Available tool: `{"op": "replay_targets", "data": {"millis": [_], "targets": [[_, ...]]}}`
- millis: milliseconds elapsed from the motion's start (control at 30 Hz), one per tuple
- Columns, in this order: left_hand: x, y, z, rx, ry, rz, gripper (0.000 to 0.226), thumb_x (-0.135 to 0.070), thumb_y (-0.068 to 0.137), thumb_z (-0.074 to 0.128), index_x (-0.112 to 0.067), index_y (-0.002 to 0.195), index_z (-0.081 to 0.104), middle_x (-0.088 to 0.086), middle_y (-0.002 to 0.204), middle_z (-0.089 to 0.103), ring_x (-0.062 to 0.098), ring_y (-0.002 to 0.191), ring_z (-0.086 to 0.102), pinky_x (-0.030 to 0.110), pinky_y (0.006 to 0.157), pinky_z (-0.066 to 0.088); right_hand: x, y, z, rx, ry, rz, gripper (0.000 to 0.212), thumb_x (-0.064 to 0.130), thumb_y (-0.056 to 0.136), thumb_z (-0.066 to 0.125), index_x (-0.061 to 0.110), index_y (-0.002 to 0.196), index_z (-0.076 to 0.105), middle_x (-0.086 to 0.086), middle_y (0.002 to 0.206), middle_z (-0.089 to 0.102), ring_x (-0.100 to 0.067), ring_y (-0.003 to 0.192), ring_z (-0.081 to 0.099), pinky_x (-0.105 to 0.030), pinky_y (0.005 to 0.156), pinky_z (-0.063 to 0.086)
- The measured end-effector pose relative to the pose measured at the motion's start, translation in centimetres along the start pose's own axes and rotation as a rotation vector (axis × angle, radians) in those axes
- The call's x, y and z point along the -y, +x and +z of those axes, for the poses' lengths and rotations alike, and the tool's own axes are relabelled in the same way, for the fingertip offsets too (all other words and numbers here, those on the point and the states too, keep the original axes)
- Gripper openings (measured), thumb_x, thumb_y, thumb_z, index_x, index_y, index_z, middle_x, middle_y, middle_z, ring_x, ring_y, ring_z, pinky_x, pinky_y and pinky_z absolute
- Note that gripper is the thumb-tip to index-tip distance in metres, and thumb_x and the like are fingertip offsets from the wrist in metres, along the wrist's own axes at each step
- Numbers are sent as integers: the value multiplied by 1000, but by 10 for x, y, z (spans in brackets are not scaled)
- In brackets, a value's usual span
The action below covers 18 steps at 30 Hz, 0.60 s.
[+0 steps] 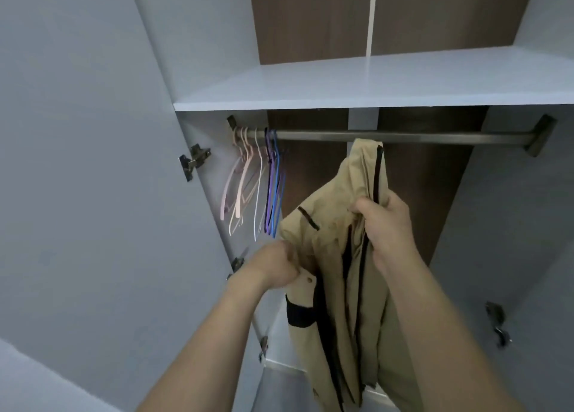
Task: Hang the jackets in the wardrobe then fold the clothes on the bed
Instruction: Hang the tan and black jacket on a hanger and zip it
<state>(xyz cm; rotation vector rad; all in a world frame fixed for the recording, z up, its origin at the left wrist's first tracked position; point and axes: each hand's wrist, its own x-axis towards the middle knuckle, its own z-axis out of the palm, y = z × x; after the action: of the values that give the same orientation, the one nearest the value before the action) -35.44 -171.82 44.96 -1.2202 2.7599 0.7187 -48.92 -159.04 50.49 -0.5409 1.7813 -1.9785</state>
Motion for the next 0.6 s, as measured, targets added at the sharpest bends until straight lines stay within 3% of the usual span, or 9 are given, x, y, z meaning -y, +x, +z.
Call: {"op": "replay_targets", "data": {"millis": [133,233,367,467,600], "targets": [[-3,67,-36,-273,-140,-38,21,-9,84,52,-9,100,64,13,105,67,32,95,64,29,75,48,2,33,11,33,-169,-29,22,12,80,61,33,74,62,11,71,68,-7,73,63,-31,71,54],[0,119,-53,-297,-103,-99,25,-12,87,54,-2,109,61,20,112,65,36,102,63,32,73,46,0,51,11,13,-277,-58,16,19,85,60,33,78,61,7,78,68,-11,77,65,-31,70,54],[9,162,-50,-293,-70,-225,36,-22,91,56,-4,123,54,19,117,62,36,108,60,39,86,51,3,72,0,8,-422,-111,10,25,90,57,33,91,61,6,84,67,-10,78,64,-25,60,47],[15,183,-42,-377,-44,-278,33,-19,92,54,-8,123,56,16,116,64,35,107,62,39,84,51,5,83,-1,21,-511,-161,9,26,92,55,31,87,60,5,79,66,-9,72,63,-24,56,45],[16,207,-36,-359,-97,-284,29,-15,94,51,-5,120,57,19,118,63,38,109,61,44,91,52,1,94,5,30,-627,-190,11,23,93,52,26,92,63,4,81,66,-10,73,63,-27,61,51]]}}
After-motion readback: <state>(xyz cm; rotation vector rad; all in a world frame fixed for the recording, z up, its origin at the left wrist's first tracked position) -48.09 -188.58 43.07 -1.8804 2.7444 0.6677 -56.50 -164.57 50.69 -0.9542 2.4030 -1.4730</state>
